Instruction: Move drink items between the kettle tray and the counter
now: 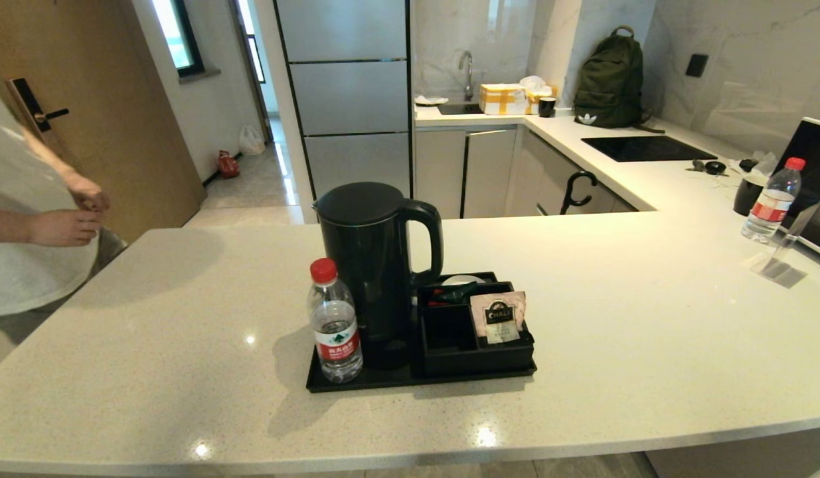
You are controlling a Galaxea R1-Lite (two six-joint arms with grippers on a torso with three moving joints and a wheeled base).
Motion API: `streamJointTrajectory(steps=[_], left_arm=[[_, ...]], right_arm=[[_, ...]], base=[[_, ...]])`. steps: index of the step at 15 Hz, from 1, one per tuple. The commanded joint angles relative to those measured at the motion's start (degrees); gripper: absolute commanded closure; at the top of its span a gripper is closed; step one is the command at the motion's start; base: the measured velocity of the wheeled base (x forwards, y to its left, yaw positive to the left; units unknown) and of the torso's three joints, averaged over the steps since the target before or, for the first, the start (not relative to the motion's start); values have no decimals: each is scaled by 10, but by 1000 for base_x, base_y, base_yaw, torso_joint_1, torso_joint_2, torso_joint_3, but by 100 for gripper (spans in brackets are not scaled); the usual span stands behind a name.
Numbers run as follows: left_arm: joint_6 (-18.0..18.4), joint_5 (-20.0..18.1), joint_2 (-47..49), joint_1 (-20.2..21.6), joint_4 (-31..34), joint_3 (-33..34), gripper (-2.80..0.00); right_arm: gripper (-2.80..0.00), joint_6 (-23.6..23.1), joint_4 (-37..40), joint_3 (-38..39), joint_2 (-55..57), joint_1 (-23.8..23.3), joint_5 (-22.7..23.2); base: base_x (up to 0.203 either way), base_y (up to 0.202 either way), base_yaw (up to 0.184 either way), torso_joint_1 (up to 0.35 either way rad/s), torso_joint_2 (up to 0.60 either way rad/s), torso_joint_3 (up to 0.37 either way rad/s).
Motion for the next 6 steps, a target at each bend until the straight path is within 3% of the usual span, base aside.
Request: streamJointTrajectory(steps=[1,6], left_arm=[[0,1,1,0,0,0,0],[0,0,1,0,0,0,0]], right_arm=[[0,1,-1,0,1,0,0],[0,0,-1,0,1,0,0]], base=[[0,0,0,0,0,0],[0,0,0,0,0,0]])
